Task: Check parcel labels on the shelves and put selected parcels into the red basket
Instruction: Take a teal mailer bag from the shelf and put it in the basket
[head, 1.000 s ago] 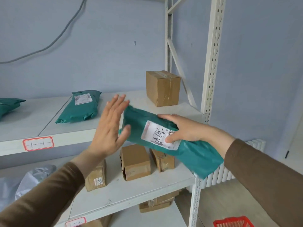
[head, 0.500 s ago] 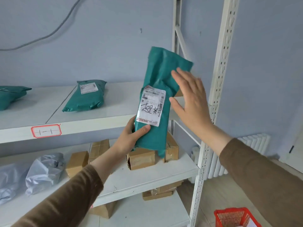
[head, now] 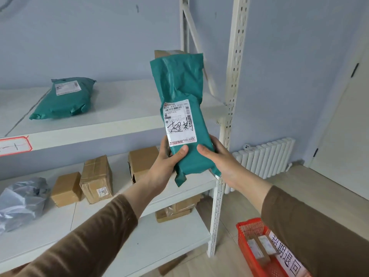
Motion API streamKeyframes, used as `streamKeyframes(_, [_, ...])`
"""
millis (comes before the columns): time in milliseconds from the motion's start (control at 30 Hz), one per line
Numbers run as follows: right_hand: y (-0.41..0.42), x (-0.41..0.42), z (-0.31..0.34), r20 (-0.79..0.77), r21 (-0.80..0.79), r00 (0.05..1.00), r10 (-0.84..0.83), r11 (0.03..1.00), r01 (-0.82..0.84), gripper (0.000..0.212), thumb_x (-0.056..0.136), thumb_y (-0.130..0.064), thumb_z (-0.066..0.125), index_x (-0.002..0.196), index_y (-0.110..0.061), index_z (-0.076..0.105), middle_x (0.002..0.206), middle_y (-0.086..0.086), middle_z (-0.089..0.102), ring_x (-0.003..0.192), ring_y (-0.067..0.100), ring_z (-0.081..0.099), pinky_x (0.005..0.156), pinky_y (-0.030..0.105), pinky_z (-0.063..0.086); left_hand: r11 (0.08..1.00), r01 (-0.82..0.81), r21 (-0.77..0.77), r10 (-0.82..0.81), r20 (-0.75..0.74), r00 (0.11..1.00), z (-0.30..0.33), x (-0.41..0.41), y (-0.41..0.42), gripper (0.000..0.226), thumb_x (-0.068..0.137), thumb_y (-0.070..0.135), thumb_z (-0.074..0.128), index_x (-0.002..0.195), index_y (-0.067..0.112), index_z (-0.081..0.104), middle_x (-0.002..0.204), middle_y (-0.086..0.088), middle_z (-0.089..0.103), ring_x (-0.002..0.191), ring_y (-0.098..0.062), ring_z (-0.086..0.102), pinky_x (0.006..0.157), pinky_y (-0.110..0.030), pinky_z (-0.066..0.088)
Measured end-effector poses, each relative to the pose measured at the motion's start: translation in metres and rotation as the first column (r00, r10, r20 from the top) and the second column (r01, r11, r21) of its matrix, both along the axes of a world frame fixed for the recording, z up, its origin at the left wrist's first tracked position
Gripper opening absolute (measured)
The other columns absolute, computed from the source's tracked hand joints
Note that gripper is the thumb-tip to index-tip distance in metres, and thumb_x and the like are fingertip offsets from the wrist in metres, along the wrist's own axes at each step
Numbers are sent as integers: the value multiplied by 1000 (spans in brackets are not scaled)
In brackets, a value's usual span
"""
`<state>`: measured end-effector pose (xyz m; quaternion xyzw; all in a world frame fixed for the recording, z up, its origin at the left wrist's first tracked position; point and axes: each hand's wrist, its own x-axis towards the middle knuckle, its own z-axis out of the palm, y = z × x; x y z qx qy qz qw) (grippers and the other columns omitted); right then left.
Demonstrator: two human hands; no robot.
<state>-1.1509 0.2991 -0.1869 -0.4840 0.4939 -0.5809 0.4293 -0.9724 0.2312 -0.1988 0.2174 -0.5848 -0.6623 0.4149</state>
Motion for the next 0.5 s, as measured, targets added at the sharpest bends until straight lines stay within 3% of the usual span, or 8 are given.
streamKeyframes(100, [19,-27,-16,8,37,999,-46,998,45,74,75,-50,78,143,-39,51,128,-10,70,119,16,66,100,37,55,999,39,-3,-39,39,999,-11,-20,7,81,91,28,78,156,43,32,150,7,58,130,-22,65,106,-50,55])
streamKeyframes(200, [35,-55,-38,31,86,996,-78,993,75,74,76,-53,79,143,-40,51,131,-9,69,124,19,64,109,45,49,997,81,14,-82,62,995,-26,-44,16,83,91,23,78,158,38,32,147,6,62,127,-20,67,106,-49,55])
streamKeyframes(367, [55,-93,-68,95,160,981,-166,976,150,72,77,-54,79,142,-33,55,133,-2,70,123,22,67,108,50,51,982,165,97,-174,97,980,-58,-87,24,72,94,17,75,153,41,41,147,3,60,124,-18,68,96,-44,60])
streamKeyframes(500, [66,-124,-93,84,220,956,-280,941,257,55,88,-51,72,138,-30,59,128,-2,72,119,22,69,103,45,55,956,249,157,-273,164,948,-89,-124,18,75,93,23,79,153,46,40,150,3,56,128,-21,65,104,-53,55])
